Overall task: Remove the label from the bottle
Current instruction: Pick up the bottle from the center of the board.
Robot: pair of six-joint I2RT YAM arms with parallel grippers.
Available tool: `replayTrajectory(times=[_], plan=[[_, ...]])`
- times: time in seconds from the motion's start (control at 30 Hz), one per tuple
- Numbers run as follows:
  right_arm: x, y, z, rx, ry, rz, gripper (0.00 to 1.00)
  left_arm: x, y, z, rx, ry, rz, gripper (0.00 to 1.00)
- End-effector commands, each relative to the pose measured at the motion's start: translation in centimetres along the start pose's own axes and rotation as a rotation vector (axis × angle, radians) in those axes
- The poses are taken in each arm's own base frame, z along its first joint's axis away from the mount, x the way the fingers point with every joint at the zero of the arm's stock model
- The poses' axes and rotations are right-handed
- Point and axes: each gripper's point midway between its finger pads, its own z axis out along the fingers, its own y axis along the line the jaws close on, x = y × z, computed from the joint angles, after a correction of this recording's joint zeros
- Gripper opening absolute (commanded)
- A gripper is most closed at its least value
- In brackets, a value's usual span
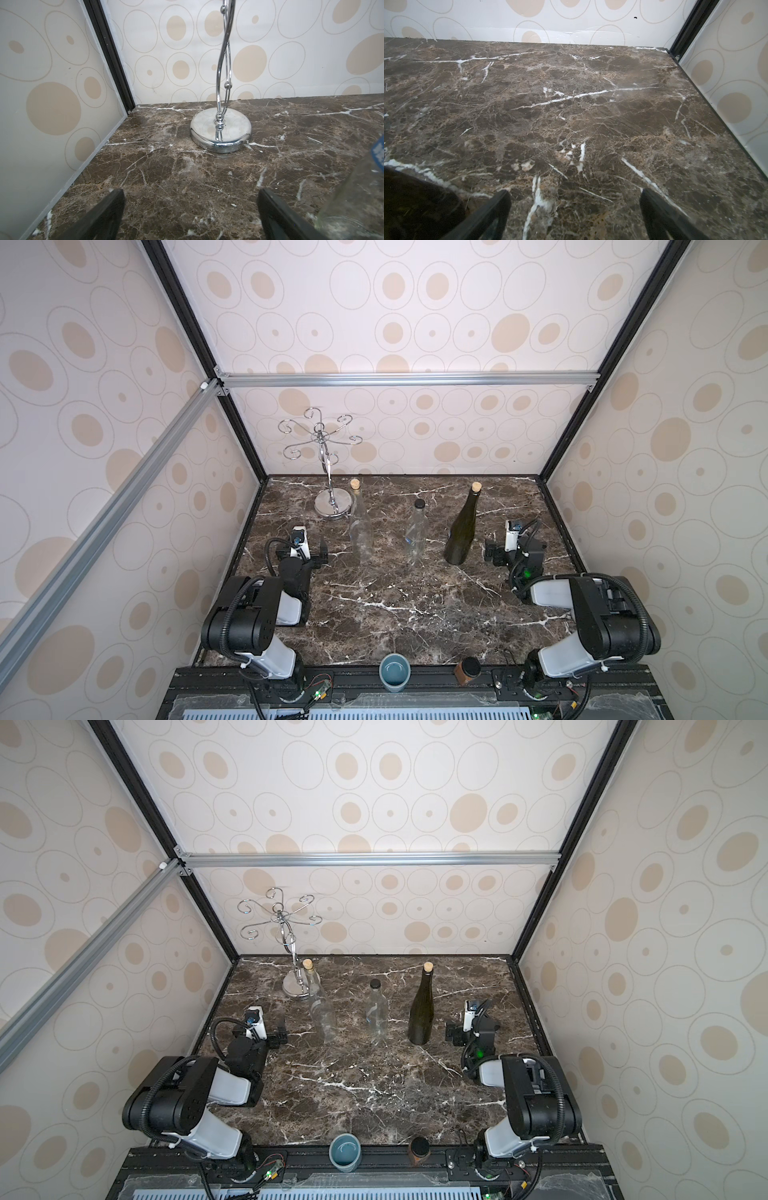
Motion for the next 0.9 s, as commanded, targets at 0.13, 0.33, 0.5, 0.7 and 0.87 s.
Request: replayTrajectory(times=[0.13,0.33,0.5,0.7,0.87], plan=[[-0.5,0.0,0.2,0.003,-0.011,-0.003,0.99,-0.5,0.4,0.2,-0.017,-0.015,-0.009,1.0],[-1.3,-1.1,-0.5,0.063,-0.051,0.039,0.99,-1.3,2.3,-1.3,-0.115,-0.063,-0.058,1.0],[-2.5,-1.1,-1.6,0.054,0.037,0.076,1.0,-3.2,2.7,-2.1,-0.125,-0.083,-0.06,1.0],[-4.5,-1.3,-5.5,0.049,0.069,0.174,1.0,-7.5,3.8,-1.8,-0.173,-0.003,-0.189,1.0],[-5.1,-1.0,-9.6,0.044,0.18,0.267,1.0,-11.8,2.5,-3.4,-0.064,-0.016,-0.321,1.0]])
